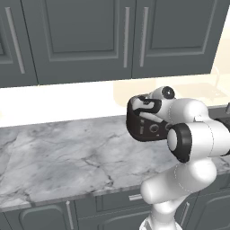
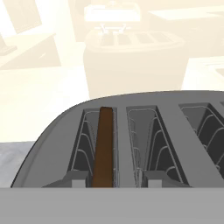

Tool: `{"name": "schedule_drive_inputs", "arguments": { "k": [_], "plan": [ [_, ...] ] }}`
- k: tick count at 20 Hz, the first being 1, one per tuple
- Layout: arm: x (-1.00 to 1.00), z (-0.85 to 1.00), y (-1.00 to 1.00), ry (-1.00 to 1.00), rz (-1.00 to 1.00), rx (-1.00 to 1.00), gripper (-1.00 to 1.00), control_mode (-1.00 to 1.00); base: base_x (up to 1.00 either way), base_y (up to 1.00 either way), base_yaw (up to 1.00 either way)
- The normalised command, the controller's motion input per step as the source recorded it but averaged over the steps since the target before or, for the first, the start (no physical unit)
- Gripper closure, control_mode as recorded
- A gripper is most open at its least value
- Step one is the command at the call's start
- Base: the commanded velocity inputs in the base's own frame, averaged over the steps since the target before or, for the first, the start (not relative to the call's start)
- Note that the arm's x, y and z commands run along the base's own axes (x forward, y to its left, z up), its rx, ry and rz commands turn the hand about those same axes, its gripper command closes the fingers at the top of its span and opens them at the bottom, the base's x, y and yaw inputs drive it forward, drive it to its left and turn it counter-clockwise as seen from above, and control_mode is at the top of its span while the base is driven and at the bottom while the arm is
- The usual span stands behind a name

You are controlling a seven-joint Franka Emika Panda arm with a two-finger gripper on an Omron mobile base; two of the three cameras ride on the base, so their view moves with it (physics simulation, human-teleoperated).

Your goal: Start the toaster. Once the lever pops up, take the bread to the plate on the dining counter.

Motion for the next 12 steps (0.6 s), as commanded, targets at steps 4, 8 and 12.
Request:
{"name": "schedule_drive_inputs", "arguments": {
  "k": [4,8,12],
  "plan": [
    [0.0,0.29,0.0,0.0,0.0,0.0,1.0,-1.0,0.0,0.0,0.0],
    [0.0,0.35,0.0,0.0,0.0,0.0,1.0,-1.0,0.0,0.0,0.0],
    [0.0,0.32,0.0,0.0,0.0,0.0,1.0,-1.0,0.0,0.0,0.0]
  ]
}}
